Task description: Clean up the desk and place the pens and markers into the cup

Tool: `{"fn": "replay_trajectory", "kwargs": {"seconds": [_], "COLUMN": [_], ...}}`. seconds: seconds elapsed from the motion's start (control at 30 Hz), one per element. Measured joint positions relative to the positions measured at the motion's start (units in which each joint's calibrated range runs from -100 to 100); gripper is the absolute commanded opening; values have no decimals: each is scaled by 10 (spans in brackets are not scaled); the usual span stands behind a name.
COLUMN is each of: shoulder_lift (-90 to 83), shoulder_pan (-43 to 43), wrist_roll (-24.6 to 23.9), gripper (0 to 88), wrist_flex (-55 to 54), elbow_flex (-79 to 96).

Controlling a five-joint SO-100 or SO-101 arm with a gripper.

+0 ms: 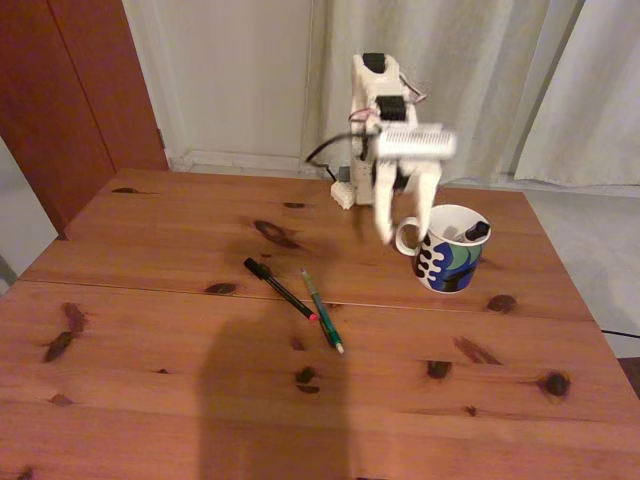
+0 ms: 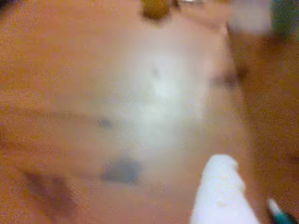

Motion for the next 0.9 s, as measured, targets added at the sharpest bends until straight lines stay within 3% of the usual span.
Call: {"fn": "replay_trajectory", "kwargs": {"seconds": [0.2,0.4,0.63,0.9], "shoulder_lift": [198,330,398,433], "shoulder_pan": [45,71,106,139], "wrist_roll": [32,70,117,157], "gripper": [177,181,181,177], "wrist_flex": [8,138,305,351], "elbow_flex": [-100,-226,-321,-336]}}
